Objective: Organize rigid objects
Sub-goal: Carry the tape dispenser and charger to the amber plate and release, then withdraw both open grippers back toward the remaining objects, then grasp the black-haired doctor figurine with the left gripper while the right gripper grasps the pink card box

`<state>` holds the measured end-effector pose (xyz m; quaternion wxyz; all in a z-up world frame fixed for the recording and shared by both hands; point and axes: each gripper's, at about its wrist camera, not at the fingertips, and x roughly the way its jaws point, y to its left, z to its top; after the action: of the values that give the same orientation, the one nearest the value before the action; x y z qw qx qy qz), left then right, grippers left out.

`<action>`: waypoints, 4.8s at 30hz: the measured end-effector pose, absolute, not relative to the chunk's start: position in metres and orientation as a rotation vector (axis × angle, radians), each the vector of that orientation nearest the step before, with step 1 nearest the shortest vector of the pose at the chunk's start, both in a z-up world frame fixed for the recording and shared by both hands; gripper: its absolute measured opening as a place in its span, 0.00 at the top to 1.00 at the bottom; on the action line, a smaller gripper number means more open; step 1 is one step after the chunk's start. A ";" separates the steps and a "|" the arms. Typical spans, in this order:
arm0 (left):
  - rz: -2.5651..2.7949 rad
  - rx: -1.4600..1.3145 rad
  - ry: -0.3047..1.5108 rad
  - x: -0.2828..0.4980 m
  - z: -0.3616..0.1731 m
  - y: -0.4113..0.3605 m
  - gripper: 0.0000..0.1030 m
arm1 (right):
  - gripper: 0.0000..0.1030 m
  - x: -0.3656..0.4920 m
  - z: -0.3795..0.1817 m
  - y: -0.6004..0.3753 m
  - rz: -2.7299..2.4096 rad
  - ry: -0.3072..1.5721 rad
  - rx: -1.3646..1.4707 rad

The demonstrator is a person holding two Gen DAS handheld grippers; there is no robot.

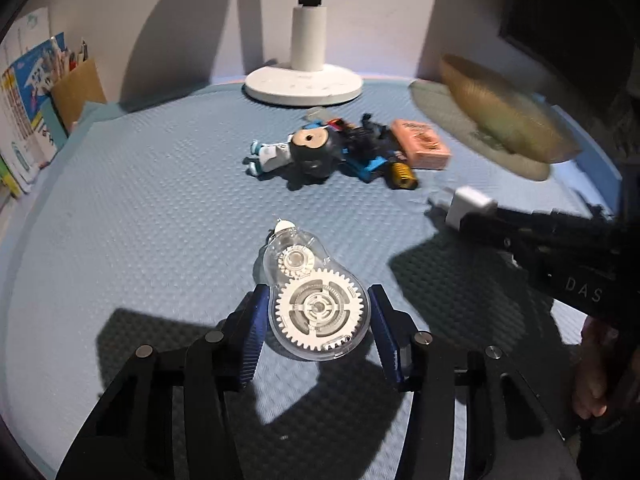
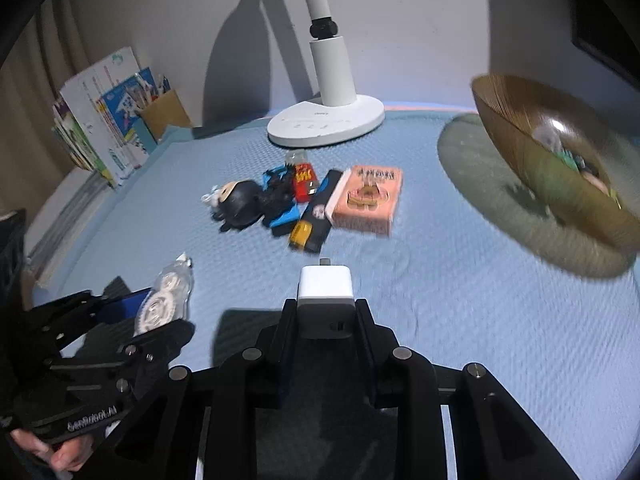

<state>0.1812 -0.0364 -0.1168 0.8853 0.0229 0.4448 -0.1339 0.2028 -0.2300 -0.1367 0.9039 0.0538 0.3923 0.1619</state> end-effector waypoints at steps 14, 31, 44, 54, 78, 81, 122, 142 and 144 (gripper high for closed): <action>-0.486 0.057 0.686 0.195 -0.006 -0.096 0.55 | 0.75 0.162 -0.020 -0.347 0.107 0.561 0.251; -0.718 0.128 0.824 0.288 -0.038 -0.275 0.55 | 0.75 0.215 -0.049 -0.428 -0.123 0.630 0.312; -0.654 0.134 0.830 0.299 -0.048 -0.278 0.25 | 0.71 0.227 -0.064 -0.446 -0.122 0.661 0.362; -0.478 -0.090 0.699 0.266 0.005 -0.124 0.24 | 0.46 0.180 -0.024 -0.431 -0.085 0.556 0.408; -0.076 -0.218 0.834 0.221 -0.121 0.051 0.23 | 0.28 0.229 -0.145 -0.236 0.131 0.824 0.196; -0.088 -0.254 0.852 0.224 -0.123 0.056 0.23 | 0.26 0.229 -0.146 -0.234 0.131 0.822 0.187; -0.209 0.017 0.896 0.238 -0.092 0.006 0.22 | 0.15 0.237 -0.140 -0.240 0.149 0.879 0.298; -0.628 0.253 0.927 0.314 -0.116 -0.046 0.44 | 0.60 0.294 -0.135 -0.221 0.032 0.855 0.148; -0.617 0.264 0.903 0.309 -0.116 -0.047 0.45 | 0.60 0.292 -0.134 -0.224 0.036 0.852 0.148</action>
<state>0.3087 -0.0472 -0.1157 0.8459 0.1252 0.4281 -0.2923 0.2919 -0.2240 -0.1343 0.9079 0.0716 0.4127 0.0174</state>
